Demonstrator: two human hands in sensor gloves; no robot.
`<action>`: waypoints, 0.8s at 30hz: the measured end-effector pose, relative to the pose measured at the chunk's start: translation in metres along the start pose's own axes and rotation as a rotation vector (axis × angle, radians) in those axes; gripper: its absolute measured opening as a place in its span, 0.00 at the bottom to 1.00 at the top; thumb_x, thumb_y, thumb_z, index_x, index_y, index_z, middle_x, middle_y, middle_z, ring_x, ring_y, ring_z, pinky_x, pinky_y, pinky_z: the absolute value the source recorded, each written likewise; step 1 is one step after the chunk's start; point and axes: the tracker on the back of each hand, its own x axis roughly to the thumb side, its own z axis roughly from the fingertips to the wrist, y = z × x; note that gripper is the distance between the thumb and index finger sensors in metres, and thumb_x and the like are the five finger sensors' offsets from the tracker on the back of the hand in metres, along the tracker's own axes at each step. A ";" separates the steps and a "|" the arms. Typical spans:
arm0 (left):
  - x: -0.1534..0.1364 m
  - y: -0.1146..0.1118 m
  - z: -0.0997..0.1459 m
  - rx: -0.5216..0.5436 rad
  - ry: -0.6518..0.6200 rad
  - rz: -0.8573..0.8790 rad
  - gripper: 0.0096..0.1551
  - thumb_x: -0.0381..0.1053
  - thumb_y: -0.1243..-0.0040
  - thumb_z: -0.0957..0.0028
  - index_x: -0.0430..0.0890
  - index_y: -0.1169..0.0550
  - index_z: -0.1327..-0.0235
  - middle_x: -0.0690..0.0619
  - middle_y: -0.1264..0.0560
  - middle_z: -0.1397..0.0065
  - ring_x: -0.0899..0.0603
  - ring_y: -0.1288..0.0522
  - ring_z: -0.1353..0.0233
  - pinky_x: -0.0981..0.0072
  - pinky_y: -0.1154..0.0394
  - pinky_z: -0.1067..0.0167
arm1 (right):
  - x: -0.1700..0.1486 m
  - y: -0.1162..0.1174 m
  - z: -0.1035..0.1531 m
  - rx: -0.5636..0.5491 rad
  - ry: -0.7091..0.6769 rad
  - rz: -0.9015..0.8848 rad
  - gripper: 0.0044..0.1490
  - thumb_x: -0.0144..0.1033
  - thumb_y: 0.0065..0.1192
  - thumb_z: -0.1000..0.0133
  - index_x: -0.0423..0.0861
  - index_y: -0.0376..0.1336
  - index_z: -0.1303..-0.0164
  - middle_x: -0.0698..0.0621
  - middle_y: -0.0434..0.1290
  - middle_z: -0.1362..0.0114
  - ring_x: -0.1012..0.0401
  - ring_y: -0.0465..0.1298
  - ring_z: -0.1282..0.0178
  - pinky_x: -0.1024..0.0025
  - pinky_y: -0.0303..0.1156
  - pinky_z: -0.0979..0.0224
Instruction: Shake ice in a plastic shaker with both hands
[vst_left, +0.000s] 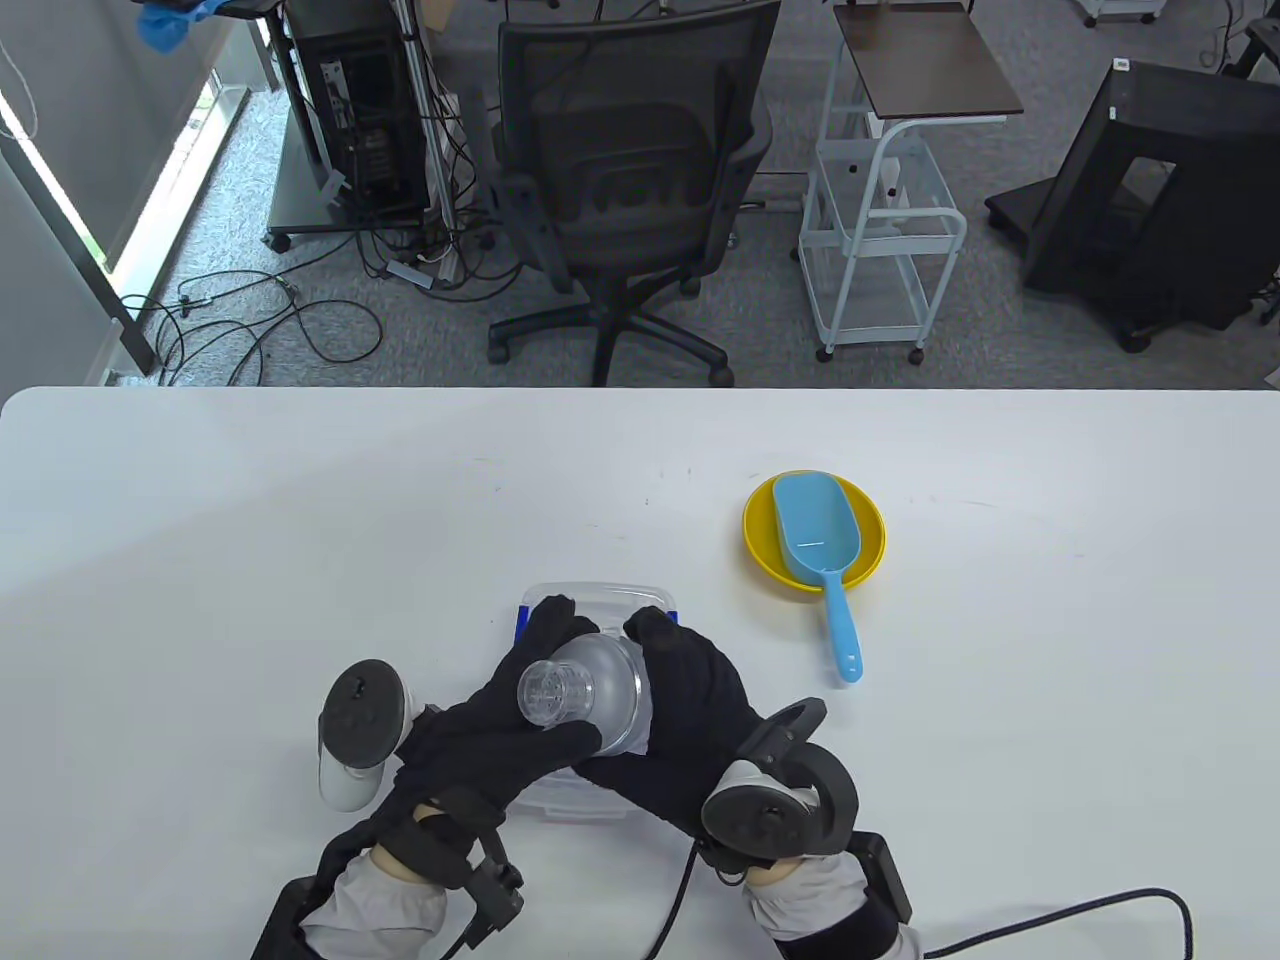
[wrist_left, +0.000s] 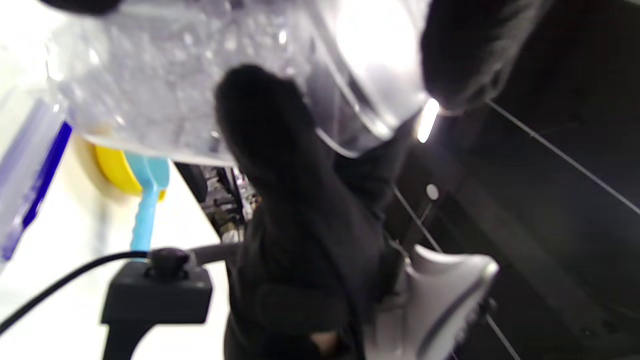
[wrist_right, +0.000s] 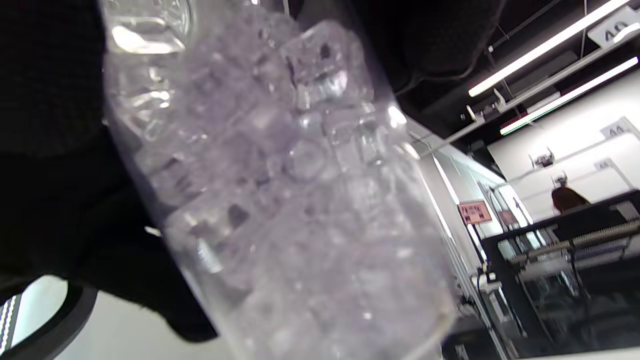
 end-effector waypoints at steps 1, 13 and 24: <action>0.000 0.000 0.000 0.006 -0.019 -0.012 0.62 0.69 0.35 0.34 0.40 0.52 0.06 0.30 0.46 0.11 0.17 0.47 0.18 0.13 0.36 0.36 | -0.003 -0.001 0.001 -0.022 -0.002 -0.027 0.79 0.62 0.80 0.61 0.47 0.28 0.24 0.34 0.46 0.18 0.40 0.69 0.30 0.43 0.69 0.26; -0.002 0.000 0.003 0.016 -0.048 0.042 0.59 0.71 0.36 0.34 0.44 0.50 0.05 0.36 0.46 0.09 0.19 0.44 0.17 0.16 0.33 0.34 | -0.026 0.025 0.005 0.189 0.276 -0.570 0.74 0.55 0.83 0.58 0.54 0.32 0.22 0.43 0.43 0.14 0.32 0.56 0.19 0.20 0.64 0.34; 0.019 0.006 0.002 0.001 -0.027 -0.212 0.59 0.68 0.33 0.36 0.40 0.46 0.06 0.32 0.42 0.11 0.21 0.36 0.19 0.23 0.29 0.34 | -0.021 0.019 0.001 0.267 0.239 -0.399 0.74 0.54 0.84 0.58 0.48 0.34 0.20 0.41 0.49 0.15 0.34 0.58 0.20 0.24 0.67 0.36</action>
